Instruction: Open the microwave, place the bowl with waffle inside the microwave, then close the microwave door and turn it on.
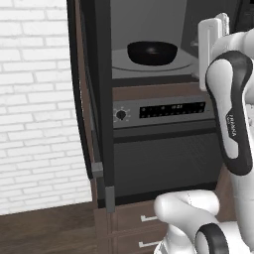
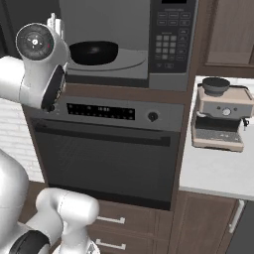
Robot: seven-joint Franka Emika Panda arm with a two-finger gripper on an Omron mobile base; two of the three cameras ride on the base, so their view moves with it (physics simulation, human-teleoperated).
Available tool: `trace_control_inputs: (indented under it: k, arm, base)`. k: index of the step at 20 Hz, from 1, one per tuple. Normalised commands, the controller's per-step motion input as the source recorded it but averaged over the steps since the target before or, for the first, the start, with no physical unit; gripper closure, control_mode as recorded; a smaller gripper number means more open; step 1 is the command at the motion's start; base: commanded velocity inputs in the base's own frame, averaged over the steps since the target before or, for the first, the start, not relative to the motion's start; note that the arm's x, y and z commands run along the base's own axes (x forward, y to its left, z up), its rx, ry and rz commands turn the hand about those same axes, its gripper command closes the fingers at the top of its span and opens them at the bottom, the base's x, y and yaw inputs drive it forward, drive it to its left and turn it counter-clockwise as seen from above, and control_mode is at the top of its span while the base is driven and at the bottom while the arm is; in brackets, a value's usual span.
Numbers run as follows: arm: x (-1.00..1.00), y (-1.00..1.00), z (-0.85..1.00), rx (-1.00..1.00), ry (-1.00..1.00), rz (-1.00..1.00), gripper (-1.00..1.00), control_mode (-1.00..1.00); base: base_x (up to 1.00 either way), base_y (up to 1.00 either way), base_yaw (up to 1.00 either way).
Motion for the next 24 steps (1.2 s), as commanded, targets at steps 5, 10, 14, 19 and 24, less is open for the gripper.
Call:
trace_control_inputs:
  k: [5,10,14,19,24]
  arm:
    - [-0.82,-0.15,0.50,-0.76,-0.13,0.17,-1.00,-1.00]
    - [-0.69,0.00,0.35,-0.85,-0.01,0.22,-1.00,-1.00]
    - [-0.80,-0.01,-0.01,-0.68,0.00,0.25,-1.00,-1.00]
    - [-1.00,-0.10,-0.16,-0.41,-0.14,0.19,-1.00,-1.00]
    - [-0.80,0.00,-0.22,-0.21,-0.12,0.14,-1.00,-1.00]
  base:
    - [0.00,0.00,0.00]
    - [0.00,0.00,0.00]
    - [0.00,0.00,0.00]
    - [0.00,0.00,0.00]
    - [0.00,0.00,0.00]
